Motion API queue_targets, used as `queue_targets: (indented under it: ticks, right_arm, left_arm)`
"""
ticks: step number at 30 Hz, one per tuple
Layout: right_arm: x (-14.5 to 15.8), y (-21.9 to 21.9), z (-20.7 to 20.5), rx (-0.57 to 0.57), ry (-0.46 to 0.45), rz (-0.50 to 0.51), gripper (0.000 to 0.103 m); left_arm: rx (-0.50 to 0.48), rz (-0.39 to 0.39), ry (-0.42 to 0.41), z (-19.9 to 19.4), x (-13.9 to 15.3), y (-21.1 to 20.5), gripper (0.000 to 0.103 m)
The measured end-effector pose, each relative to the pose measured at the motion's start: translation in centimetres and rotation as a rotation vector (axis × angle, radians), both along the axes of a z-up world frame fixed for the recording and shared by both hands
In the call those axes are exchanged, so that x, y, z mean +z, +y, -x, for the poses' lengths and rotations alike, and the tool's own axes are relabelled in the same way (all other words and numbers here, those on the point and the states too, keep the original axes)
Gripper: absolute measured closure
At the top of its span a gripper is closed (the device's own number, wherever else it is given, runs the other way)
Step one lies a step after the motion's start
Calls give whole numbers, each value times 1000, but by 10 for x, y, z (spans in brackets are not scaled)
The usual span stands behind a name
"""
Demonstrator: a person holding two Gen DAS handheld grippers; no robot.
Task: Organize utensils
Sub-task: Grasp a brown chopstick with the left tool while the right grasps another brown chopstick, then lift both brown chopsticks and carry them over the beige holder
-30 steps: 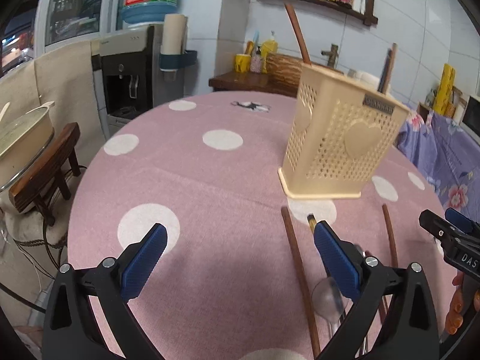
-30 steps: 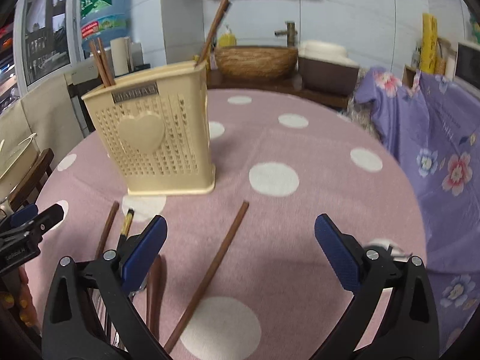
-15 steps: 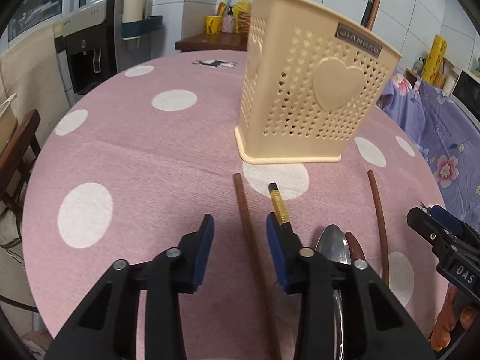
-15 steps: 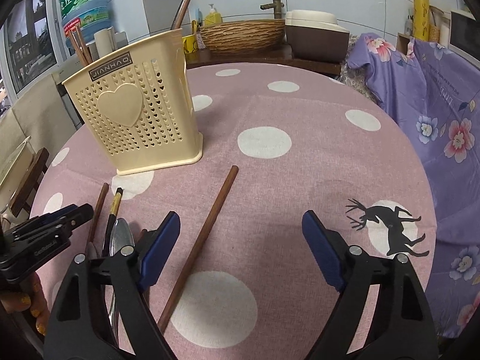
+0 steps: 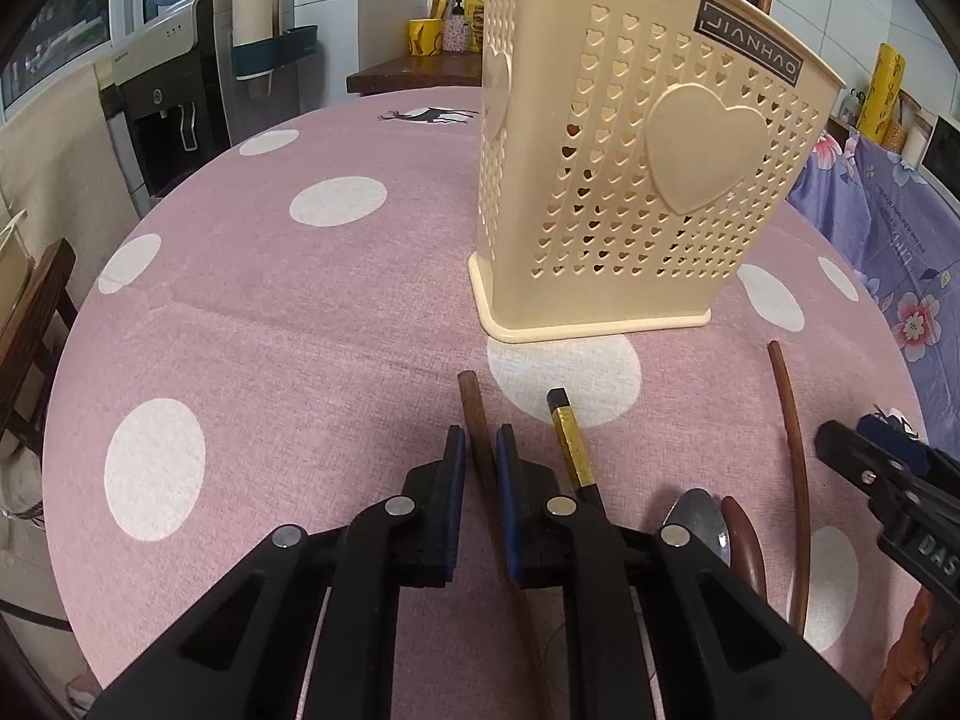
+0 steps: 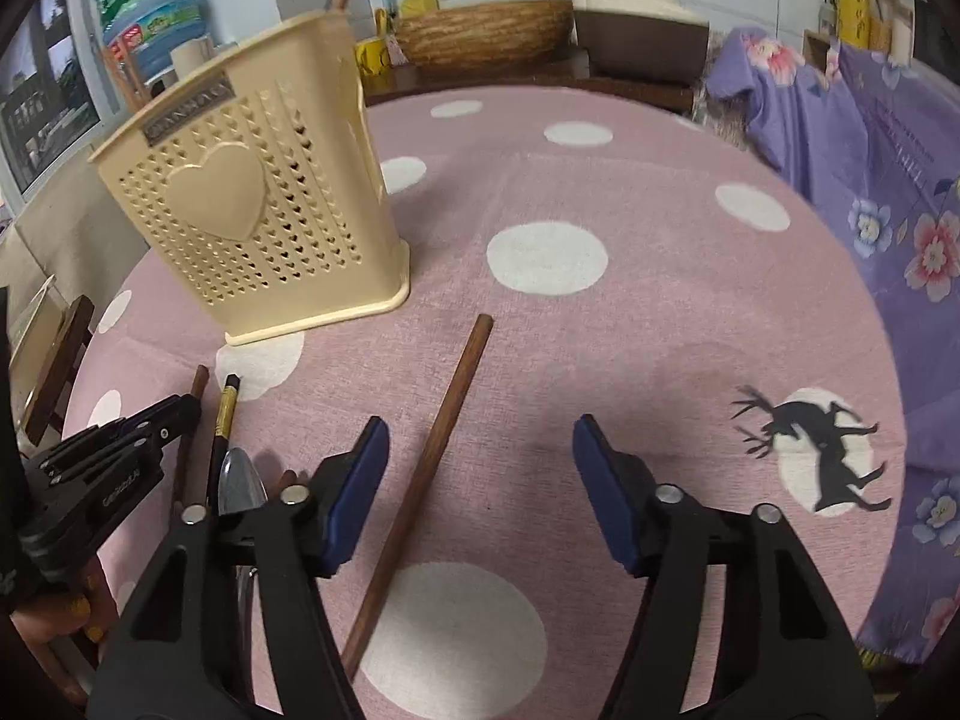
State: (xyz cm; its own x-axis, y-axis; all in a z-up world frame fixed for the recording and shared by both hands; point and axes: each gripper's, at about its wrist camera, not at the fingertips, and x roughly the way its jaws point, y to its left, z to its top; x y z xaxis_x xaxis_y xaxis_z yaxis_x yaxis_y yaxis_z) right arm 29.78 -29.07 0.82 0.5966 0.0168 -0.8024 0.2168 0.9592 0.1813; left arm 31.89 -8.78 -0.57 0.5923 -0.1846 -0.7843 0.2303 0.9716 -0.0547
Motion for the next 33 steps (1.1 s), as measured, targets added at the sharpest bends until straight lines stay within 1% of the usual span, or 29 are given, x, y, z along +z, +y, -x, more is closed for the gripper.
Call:
queue_targets:
  ticks: [1, 2, 4, 7, 8, 11, 13, 14, 15, 18, 24, 33]
  right_arm:
    - [-3, 1, -5, -2, 21, -10, 51]
    - [-5, 2, -10, -3, 31, -7, 53]
    - [-5, 6, -17, -4, 35, 23, 58]
    - [-5, 9, -27, -6, 46, 37, 61]
    - [-6, 11, -30, -3, 47, 51, 62]
    - [-7, 14, -39, -8, 47, 99, 68]
    - [-8, 18, -44, -8, 44, 126, 75]
    - [-9, 19, -46, -7, 43, 137, 77]
    - [-9, 19, -48, -4, 39, 146, 81]
    - [-8, 20, -52, -4, 38, 146, 90]
    - [-8, 18, -52, -16, 28, 119, 93]
    - [-7, 6, -49, -36, 2, 11, 94]
  left_arm:
    - [1, -1, 1, 0, 0, -1, 92]
    - [2, -1, 1, 0, 0, -1, 92]
    - [1, -3, 0, 0, 0, -2, 92]
    - [1, -2, 1, -1, 0, -3, 92]
    - [2, -2, 0, -1, 0, -3, 92]
    - [4, -12, -5, -4, 0, -5, 93]
    - [5, -12, -4, -5, 0, -6, 93]
    - [6, -13, -4, -6, 0, -6, 93]
    - [6, -13, -5, -6, 0, -6, 93]
    - [6, -22, -8, -7, 1, -9, 93]
    - [10, -6, -5, -10, 1, -9, 94]
    - [27, 21, 0, -15, 1, -5, 94]
